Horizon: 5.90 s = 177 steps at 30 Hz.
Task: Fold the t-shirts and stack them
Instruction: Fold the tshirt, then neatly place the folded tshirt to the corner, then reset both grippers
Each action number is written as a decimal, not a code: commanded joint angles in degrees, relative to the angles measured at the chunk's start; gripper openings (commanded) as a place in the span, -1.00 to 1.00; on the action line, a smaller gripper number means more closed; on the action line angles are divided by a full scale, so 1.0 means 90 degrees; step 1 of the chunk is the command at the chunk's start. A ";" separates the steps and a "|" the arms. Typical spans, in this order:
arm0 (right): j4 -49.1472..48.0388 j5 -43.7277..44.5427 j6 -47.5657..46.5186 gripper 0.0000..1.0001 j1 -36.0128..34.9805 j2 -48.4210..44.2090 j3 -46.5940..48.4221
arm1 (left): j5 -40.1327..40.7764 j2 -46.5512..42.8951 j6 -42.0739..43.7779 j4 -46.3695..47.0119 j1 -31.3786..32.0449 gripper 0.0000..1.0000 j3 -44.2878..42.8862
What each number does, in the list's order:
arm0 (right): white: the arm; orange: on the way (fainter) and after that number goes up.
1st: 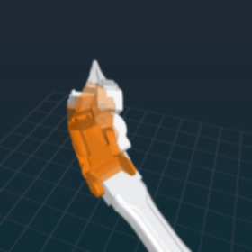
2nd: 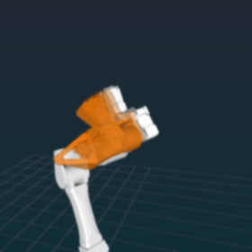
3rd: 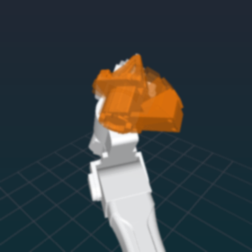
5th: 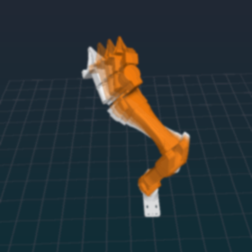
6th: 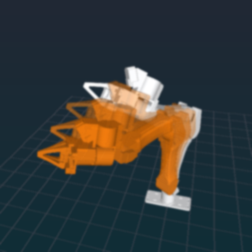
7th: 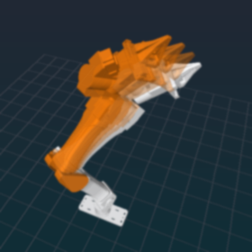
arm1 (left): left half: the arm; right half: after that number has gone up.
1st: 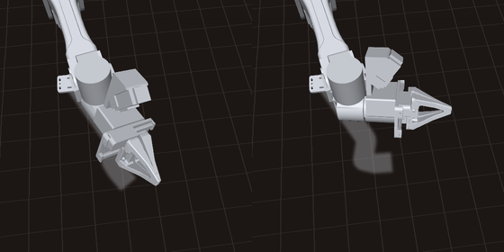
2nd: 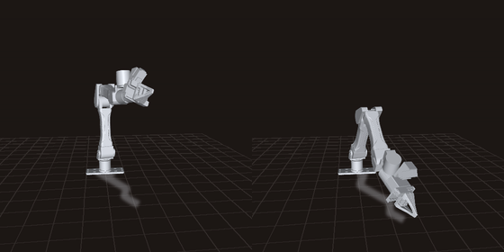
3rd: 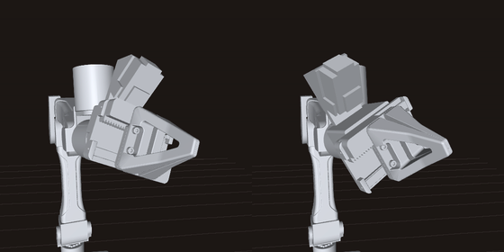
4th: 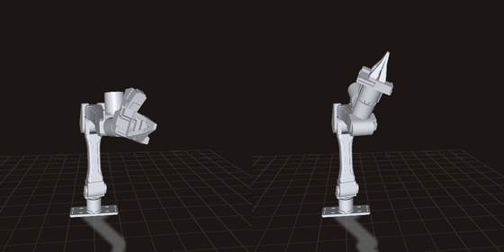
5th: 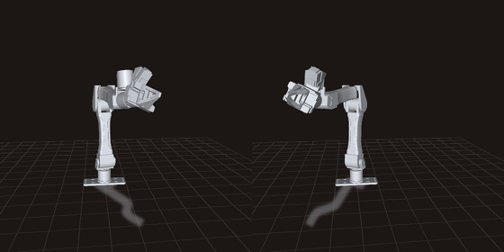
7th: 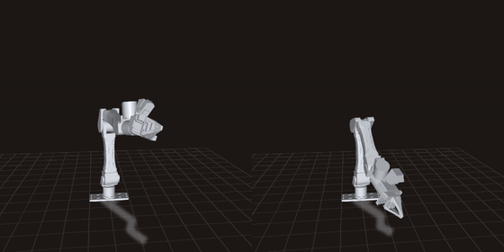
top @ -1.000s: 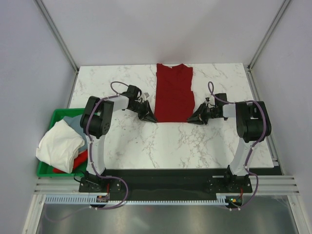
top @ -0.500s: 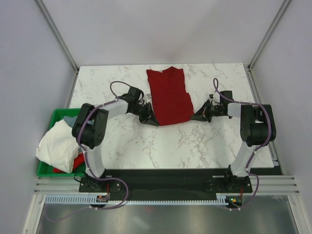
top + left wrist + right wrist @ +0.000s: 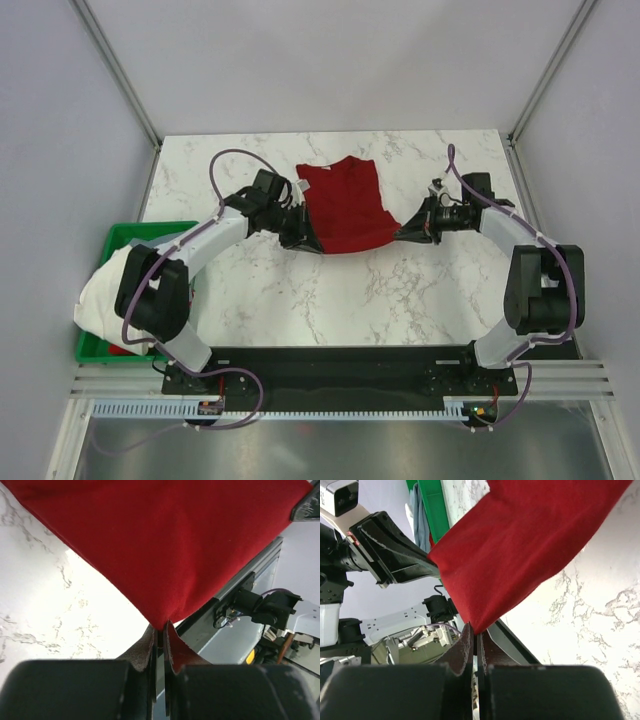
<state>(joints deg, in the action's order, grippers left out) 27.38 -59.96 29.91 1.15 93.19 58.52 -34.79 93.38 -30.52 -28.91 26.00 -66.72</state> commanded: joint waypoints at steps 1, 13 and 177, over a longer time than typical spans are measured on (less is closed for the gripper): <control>0.0200 -0.0184 -0.0422 -1.00 0.0019 -0.0053 0.0577 | 0.0397 -0.0171 0.0461 -0.0157 -0.0115 -0.95 -0.0418; -0.0171 0.0276 -0.0940 -1.00 -0.0079 0.2593 0.3804 | 0.0847 0.1351 0.1164 0.0223 -0.0837 -0.96 -0.2292; -0.0825 0.5237 -0.3335 0.96 0.0362 -0.0206 0.2046 | 0.2770 0.1520 0.3636 -0.0323 -0.0809 1.00 -0.4433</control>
<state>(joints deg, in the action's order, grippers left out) 17.56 -12.88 -2.74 6.70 94.13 83.09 -14.24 111.15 5.67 -33.36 19.20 -108.33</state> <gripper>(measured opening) 0.982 0.995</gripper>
